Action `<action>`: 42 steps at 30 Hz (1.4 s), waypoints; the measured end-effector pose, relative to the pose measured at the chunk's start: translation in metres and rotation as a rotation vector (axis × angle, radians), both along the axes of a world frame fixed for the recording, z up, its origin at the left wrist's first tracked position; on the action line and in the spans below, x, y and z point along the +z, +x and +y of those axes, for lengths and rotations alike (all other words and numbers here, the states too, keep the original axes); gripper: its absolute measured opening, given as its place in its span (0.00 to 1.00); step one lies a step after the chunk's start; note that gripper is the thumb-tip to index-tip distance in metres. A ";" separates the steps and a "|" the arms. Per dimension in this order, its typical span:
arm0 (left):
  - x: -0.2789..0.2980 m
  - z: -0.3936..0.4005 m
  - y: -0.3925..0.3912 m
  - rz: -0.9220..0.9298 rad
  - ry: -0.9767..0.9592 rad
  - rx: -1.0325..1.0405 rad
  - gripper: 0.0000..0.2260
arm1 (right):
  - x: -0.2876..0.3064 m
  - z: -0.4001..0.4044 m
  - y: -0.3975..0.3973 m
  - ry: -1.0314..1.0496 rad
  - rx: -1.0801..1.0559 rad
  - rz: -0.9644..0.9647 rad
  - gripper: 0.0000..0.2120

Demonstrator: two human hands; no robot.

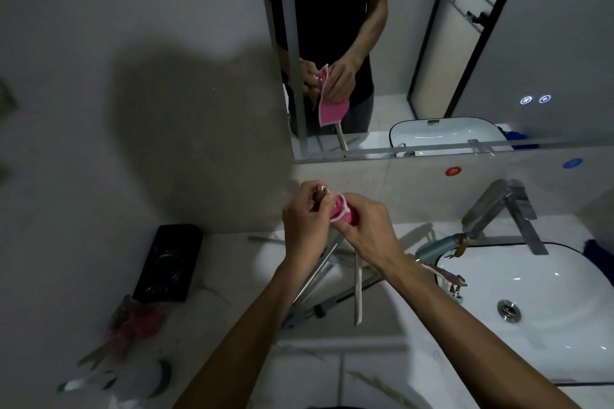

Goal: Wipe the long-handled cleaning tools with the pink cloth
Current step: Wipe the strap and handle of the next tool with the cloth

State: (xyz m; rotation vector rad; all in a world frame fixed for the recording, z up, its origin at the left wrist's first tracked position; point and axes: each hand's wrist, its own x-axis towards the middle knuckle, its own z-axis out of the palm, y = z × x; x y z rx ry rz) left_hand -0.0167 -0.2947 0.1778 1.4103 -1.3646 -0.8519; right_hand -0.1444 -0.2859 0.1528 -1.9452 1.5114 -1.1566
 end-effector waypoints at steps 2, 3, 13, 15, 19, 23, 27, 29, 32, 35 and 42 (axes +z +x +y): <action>-0.001 0.001 0.004 0.023 0.012 -0.003 0.04 | -0.002 0.003 0.002 0.010 0.014 -0.008 0.15; -0.001 0.001 0.007 0.023 0.006 0.001 0.04 | -0.004 0.004 0.002 0.028 0.028 -0.019 0.15; 0.003 -0.006 0.037 0.107 -0.052 0.085 0.01 | -0.029 0.009 -0.003 0.275 0.067 0.041 0.09; 0.005 -0.009 0.042 0.091 -0.081 0.070 0.01 | -0.026 0.007 0.003 0.245 0.044 0.005 0.09; 0.000 -0.001 0.035 -0.034 -0.012 0.000 0.03 | -0.001 -0.003 0.026 0.080 0.078 -0.018 0.10; -0.005 0.004 0.036 -0.031 0.000 0.038 0.06 | 0.008 -0.006 0.035 0.026 0.115 0.045 0.12; 0.001 0.005 0.048 0.024 0.033 0.038 0.06 | 0.000 0.000 0.035 0.075 0.139 0.084 0.10; 0.002 0.008 0.054 0.028 0.034 0.036 0.06 | -0.005 0.003 0.041 0.113 0.125 0.068 0.07; 0.000 0.013 0.064 0.017 -0.003 0.040 0.06 | -0.011 0.007 0.057 0.119 0.119 0.047 0.07; -0.006 0.019 0.074 -0.007 -0.064 0.043 0.07 | -0.011 0.011 0.074 0.107 0.131 -0.015 0.06; -0.010 0.016 0.100 0.054 -0.069 -0.144 0.03 | -0.012 0.025 0.095 0.161 0.104 -0.175 0.10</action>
